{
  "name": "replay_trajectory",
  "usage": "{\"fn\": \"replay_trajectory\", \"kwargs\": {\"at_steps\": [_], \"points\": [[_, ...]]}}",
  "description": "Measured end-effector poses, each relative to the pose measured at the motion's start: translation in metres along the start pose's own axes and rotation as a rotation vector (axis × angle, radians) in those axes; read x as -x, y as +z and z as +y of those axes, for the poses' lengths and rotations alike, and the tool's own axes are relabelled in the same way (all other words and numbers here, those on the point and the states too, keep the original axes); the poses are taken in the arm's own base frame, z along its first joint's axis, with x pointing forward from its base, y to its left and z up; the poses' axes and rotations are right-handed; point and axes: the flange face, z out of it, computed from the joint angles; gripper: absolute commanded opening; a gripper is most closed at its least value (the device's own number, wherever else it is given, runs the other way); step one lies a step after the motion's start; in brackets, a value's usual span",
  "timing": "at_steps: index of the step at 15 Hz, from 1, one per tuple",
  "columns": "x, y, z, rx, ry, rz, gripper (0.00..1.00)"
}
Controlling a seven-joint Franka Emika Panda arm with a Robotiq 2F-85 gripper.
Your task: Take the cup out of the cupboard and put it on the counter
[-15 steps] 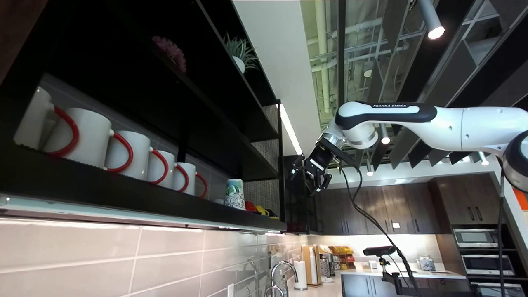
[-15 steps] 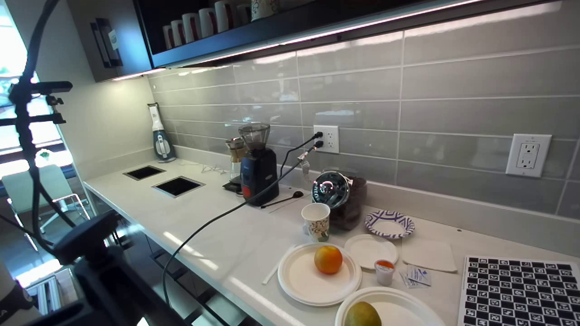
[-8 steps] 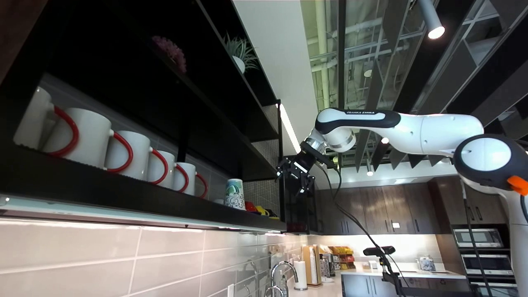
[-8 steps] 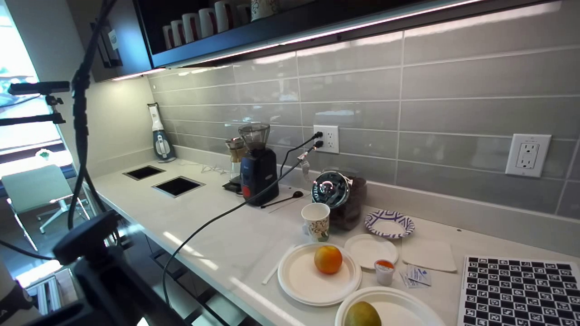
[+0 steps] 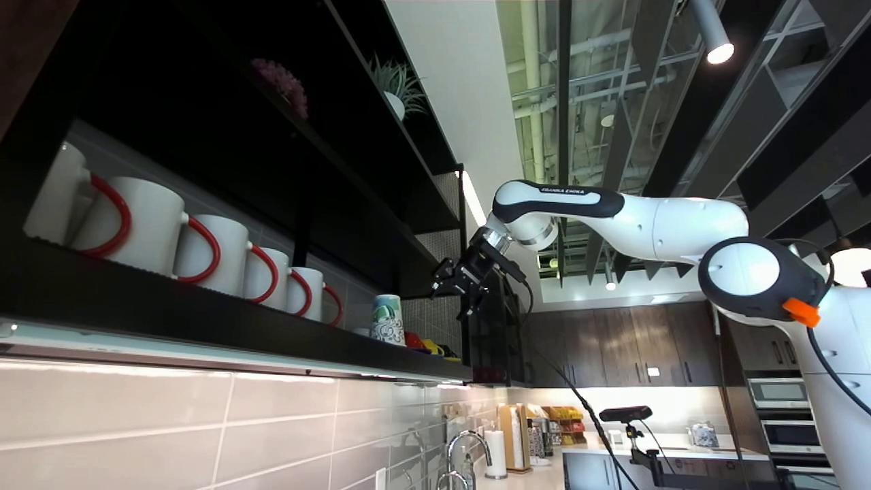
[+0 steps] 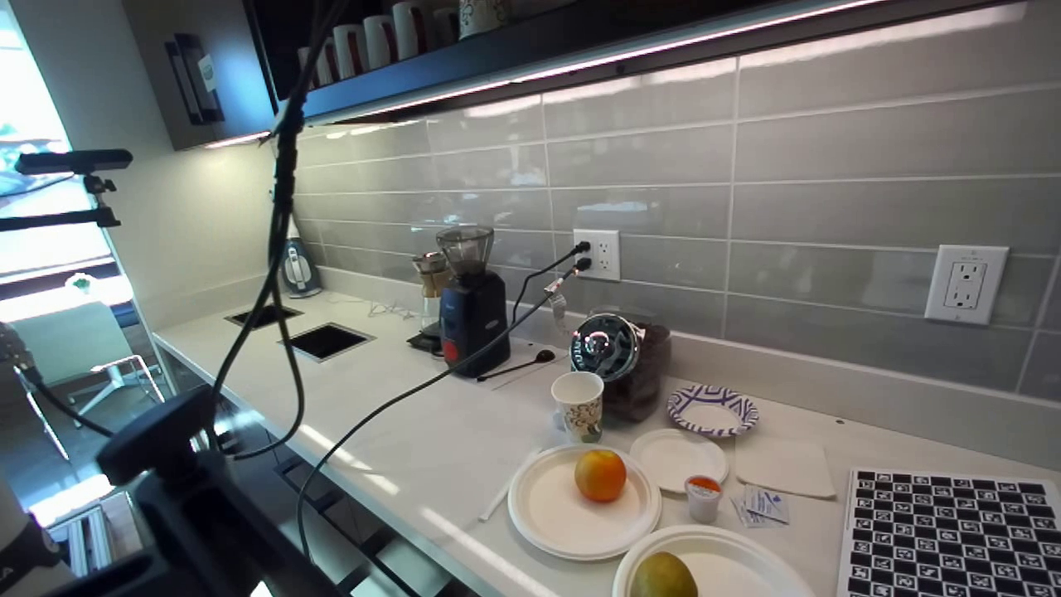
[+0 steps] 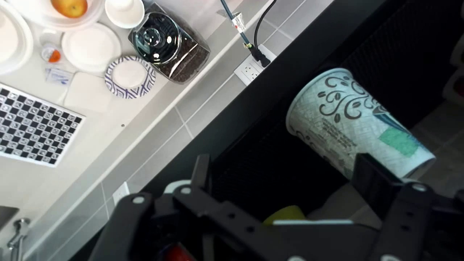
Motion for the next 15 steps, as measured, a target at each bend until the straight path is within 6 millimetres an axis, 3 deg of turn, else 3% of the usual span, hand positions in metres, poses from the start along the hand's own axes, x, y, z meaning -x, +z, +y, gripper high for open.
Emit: {"fn": "replay_trajectory", "kwargs": {"at_steps": [7, 15], "points": [[0.005, 0.007, -0.024, -0.027, -0.342, 0.002, 1.0], [0.006, 0.008, -0.028, -0.041, -0.366, 0.006, 1.0]]}}
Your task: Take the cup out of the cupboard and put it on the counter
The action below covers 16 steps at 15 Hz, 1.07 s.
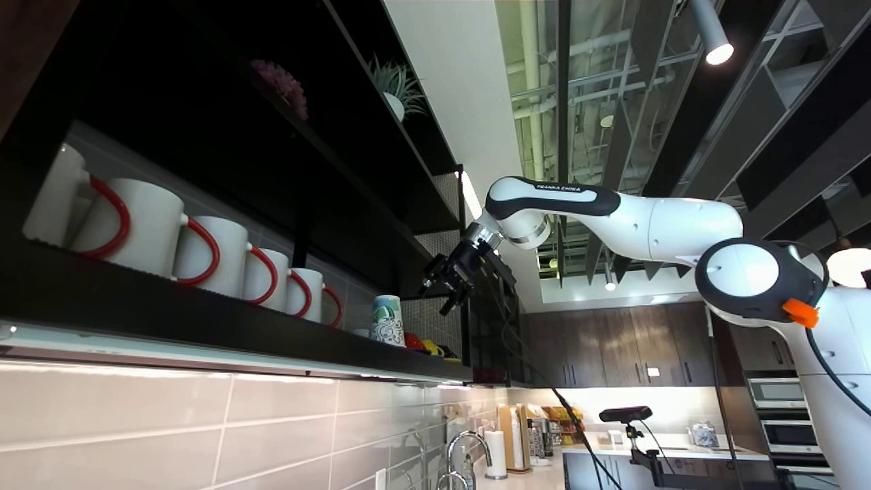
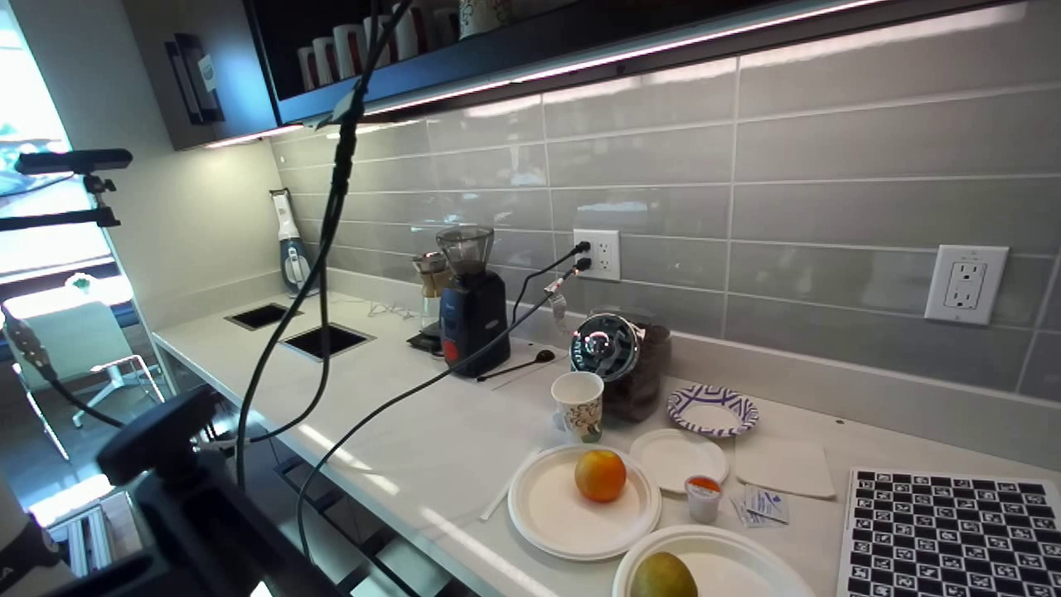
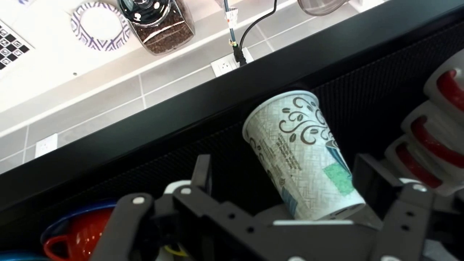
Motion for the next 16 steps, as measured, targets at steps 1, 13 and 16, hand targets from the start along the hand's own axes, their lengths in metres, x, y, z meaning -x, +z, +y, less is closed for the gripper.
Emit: {"fn": "replay_trajectory", "kwargs": {"at_steps": [1, 13, 16], "points": [[0.0, 0.001, 0.0, 0.0, 0.0, -0.001, 1.0], [-0.01, 0.025, -0.016, -0.008, -0.28, 0.091, 1.0], [-0.012, 0.035, -0.016, -0.015, -0.33, 0.134, 1.0]]}}
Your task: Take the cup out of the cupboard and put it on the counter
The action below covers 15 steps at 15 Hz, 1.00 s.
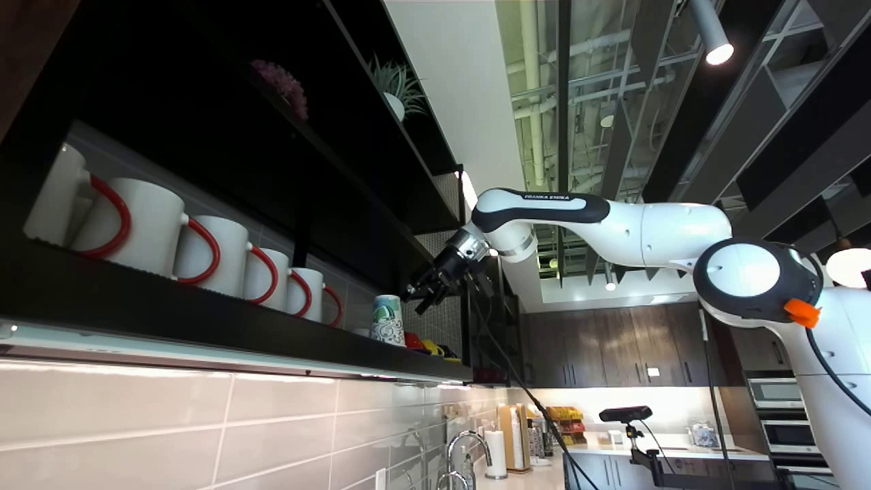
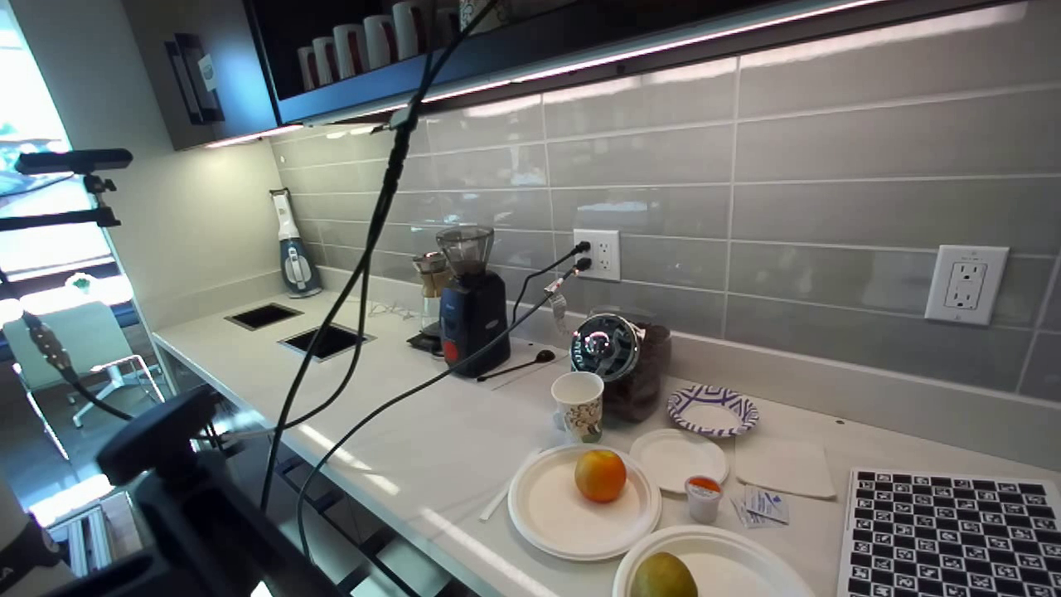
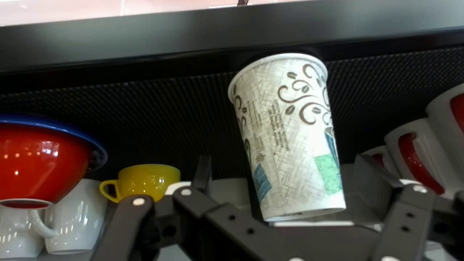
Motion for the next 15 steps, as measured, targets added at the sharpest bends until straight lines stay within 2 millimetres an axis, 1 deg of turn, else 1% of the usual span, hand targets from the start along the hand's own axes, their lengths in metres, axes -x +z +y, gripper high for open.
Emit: {"fn": "replay_trajectory", "kwargs": {"at_steps": [4, 9, 13, 15], "points": [[0.001, 0.01, 0.001, -0.041, -0.04, 0.059, 1.0], [0.004, 0.023, -0.006, -0.11, -0.092, 0.085, 1.0], [0.003, 0.027, -0.006, -0.097, -0.103, 0.122, 1.0], [0.002, 0.028, -0.004, -0.082, -0.106, 0.147, 0.94]]}}
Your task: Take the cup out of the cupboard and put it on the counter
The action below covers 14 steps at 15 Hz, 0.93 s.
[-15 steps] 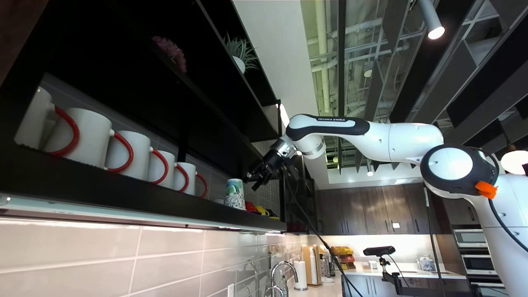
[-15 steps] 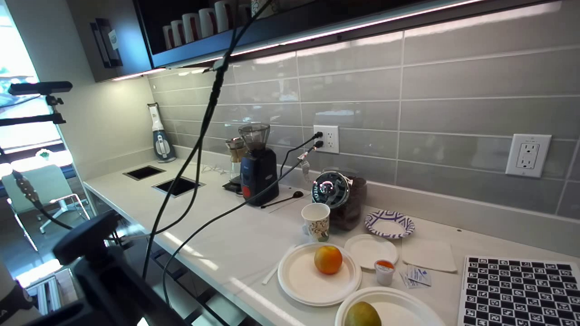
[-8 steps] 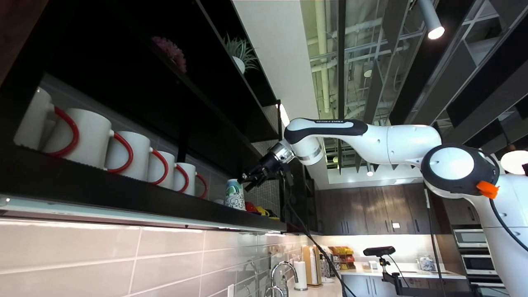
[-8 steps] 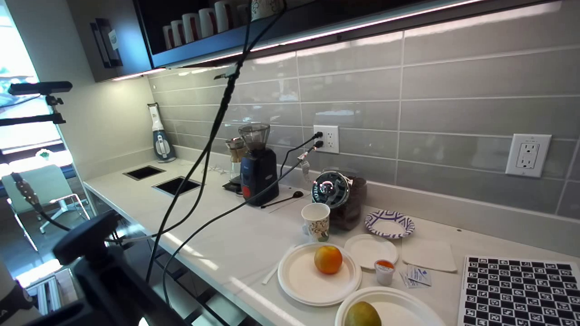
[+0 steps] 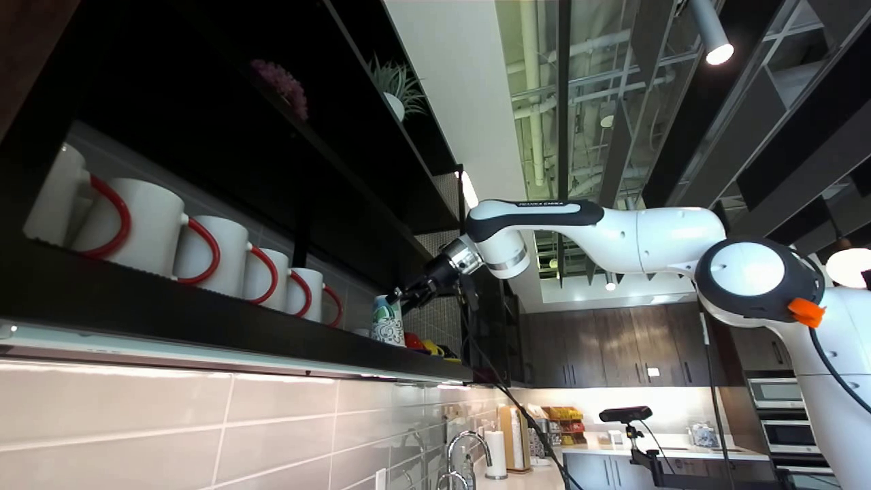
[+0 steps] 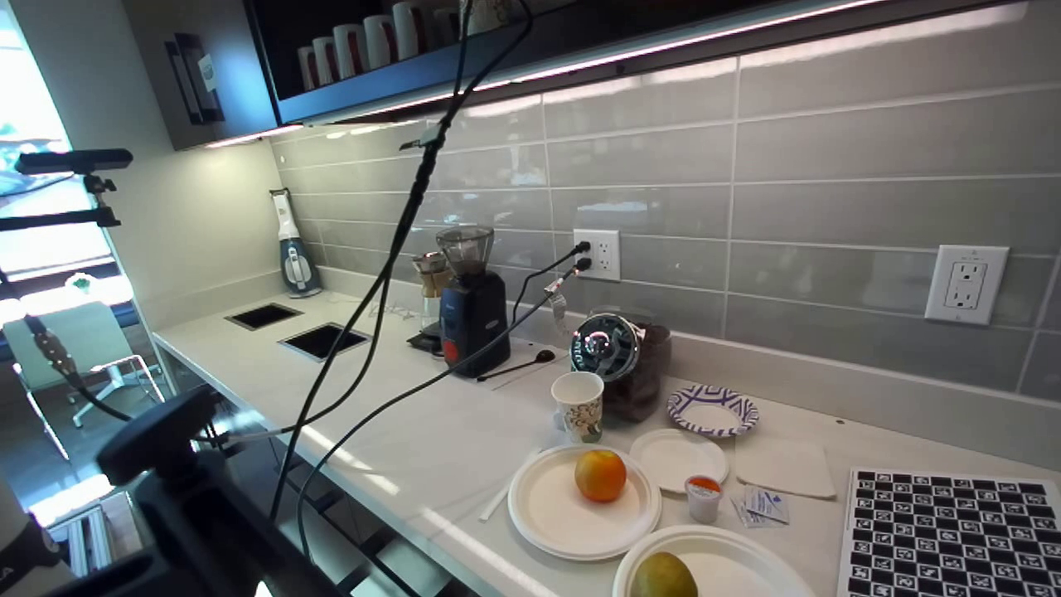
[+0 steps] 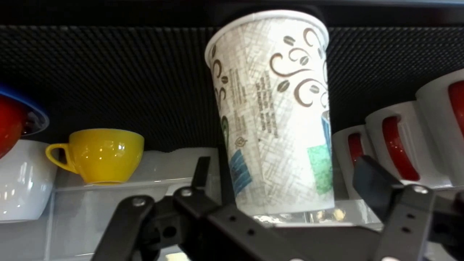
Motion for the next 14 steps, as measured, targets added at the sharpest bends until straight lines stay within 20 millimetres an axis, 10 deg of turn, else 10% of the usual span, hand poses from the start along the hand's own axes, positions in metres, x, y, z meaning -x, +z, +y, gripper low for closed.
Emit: {"fn": "replay_trajectory", "kwargs": {"at_steps": [8, 14], "points": [[-0.0002, 0.0069, -0.0052, 0.007, -0.031, 0.023, 0.39], [-0.0018, 0.0024, -0.0075, 0.006, -0.035, 0.03, 0.34]]}}
